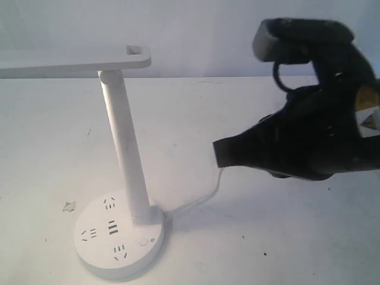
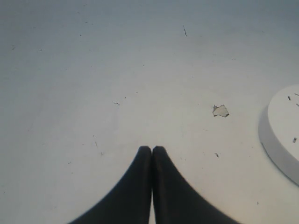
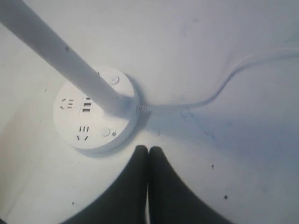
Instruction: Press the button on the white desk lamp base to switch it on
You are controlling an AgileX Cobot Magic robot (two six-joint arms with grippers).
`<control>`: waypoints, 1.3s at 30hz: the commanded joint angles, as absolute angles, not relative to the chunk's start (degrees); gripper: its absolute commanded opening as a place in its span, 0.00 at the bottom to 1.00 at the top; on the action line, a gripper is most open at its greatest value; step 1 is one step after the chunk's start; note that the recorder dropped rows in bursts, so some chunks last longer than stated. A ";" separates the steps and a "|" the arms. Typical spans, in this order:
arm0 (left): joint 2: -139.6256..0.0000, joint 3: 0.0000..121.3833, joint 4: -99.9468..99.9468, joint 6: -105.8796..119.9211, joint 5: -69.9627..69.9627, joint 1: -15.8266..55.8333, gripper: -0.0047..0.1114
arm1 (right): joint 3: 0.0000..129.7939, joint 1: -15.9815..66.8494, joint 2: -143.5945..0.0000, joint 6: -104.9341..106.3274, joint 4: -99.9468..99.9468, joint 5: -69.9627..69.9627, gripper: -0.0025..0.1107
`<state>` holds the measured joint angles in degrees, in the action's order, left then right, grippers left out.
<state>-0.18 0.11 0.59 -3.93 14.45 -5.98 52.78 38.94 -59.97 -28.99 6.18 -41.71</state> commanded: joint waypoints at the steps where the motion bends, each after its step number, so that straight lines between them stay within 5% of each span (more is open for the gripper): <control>1: 0.00 0.00 0.79 -4.00 14.39 -5.51 0.04 | 52.52 38.84 -51.81 -28.37 13.48 -43.68 0.02; 16: 0.00 0.00 0.79 -4.00 14.51 -5.51 0.04 | 26.21 28.10 0.00 -28.58 17.96 -26.59 0.02; 25: 0.00 0.00 0.49 -4.00 14.54 -5.51 0.04 | 22.34 24.75 0.00 -28.39 19.36 -24.43 0.02; 39: 0.00 0.00 0.49 -4.00 14.54 -5.51 0.04 | 12.23 6.77 0.00 -28.81 20.64 -22.20 0.02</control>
<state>-0.18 0.11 0.36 -3.93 14.45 -5.98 13.98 8.86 -0.14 -29.10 19.85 -23.27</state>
